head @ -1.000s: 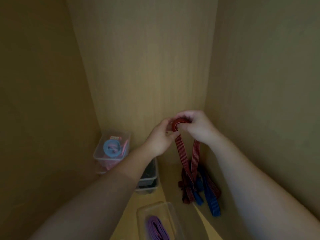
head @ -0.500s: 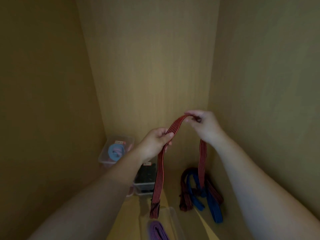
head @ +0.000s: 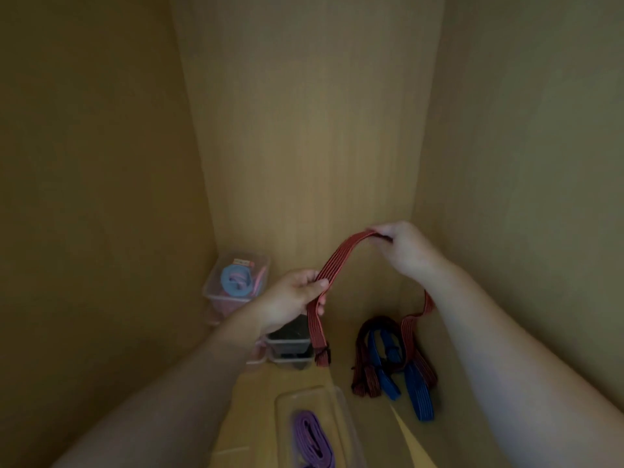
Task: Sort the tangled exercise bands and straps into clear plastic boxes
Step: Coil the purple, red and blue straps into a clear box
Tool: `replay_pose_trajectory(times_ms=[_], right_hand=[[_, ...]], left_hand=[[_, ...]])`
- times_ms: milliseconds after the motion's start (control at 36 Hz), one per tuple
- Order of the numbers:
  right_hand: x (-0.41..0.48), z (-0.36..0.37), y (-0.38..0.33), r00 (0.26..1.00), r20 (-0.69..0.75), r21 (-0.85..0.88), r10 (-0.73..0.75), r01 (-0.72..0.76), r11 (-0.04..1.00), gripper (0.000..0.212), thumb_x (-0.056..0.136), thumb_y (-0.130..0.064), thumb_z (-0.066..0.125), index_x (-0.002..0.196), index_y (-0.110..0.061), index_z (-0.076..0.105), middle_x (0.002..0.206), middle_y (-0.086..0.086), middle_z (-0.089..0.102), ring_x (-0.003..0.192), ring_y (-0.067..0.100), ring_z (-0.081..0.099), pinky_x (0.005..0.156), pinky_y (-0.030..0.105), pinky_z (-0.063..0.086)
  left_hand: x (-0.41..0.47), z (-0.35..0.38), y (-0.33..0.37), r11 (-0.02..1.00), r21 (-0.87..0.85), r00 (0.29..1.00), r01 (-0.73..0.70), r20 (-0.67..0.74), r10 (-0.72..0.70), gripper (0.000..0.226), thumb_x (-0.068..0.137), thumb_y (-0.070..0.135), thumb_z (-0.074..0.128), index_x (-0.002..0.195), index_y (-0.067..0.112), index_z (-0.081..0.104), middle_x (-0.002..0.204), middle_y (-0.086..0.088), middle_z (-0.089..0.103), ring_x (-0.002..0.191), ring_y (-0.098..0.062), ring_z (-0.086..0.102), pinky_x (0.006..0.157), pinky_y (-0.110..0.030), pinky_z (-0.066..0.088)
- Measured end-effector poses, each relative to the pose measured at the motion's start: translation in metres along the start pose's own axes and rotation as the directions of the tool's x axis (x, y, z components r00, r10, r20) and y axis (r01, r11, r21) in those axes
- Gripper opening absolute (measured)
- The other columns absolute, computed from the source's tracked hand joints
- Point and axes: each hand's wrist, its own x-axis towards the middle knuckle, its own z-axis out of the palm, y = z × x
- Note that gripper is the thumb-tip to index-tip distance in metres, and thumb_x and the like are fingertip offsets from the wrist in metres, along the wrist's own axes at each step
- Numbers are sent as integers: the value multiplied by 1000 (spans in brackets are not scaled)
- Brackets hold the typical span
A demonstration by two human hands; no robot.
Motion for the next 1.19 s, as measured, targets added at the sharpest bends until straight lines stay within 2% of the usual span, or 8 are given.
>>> replay_pose_trajectory(times_ms=[111,250,444,556,611,722,972,1195], right_hand=[[-18,20,-8,971,176,-53,-164,175,983,48,92,-19,62,139,-24,49,142,-10,48,133,6,40,109,18,25],[-25,38,-5,915,175,-96,-363,383,919,33,95,-18,58,127,-23,62,129,-5,62,118,6,56,104,27,42],[-10,22,9,1000,-3,-104,4,-4,995,26,99,-25,50,117,-26,68,108,0,71,92,19,64,86,35,51],[-12,27,12,995,77,-151,-70,81,985,29,99,-24,51,125,-27,63,123,-5,65,110,15,61,94,27,46],[-18,35,8,972,174,-88,-156,173,981,37,96,-22,56,133,-25,56,136,-8,56,124,8,53,107,29,40],[-28,50,4,926,219,0,-308,315,949,30,96,-17,56,124,-23,65,120,-9,67,110,3,60,100,29,46],[-25,34,9,975,46,-37,-215,217,975,29,98,-8,48,119,-16,68,115,-4,68,102,6,60,82,10,40],[-21,38,16,988,81,-57,-131,135,989,29,99,-8,44,106,-21,70,94,1,71,84,15,64,75,30,51]], left_hand=[[2,4,3,999,7,997,-38,-68,39,17,100,14,47,84,13,53,63,5,55,54,-10,50,58,-23,42],[-5,4,8,999,5,998,-44,-39,45,18,100,14,49,83,12,54,64,3,58,53,-10,51,57,-22,44],[-21,-3,-3,1000,-8,997,10,71,-10,10,100,13,48,93,12,55,74,3,64,76,-17,61,79,-29,48],[-22,1,-10,999,-17,999,34,29,-34,13,101,9,43,97,15,53,77,5,65,88,-19,59,94,-47,43],[-20,5,-10,996,-84,1000,29,-5,-29,11,101,10,43,97,15,52,76,3,62,79,-14,61,86,-42,45],[-18,9,-8,996,-89,1000,15,3,-14,10,101,12,44,100,15,54,75,4,61,70,-11,59,70,-29,46],[-21,14,-16,980,-173,990,102,117,-82,19,99,0,44,116,2,50,88,-3,63,69,-11,63,68,-22,55],[-25,13,-17,984,-145,979,102,188,-74,15,95,2,53,107,10,58,95,-1,72,77,-8,66,69,-21,52]])
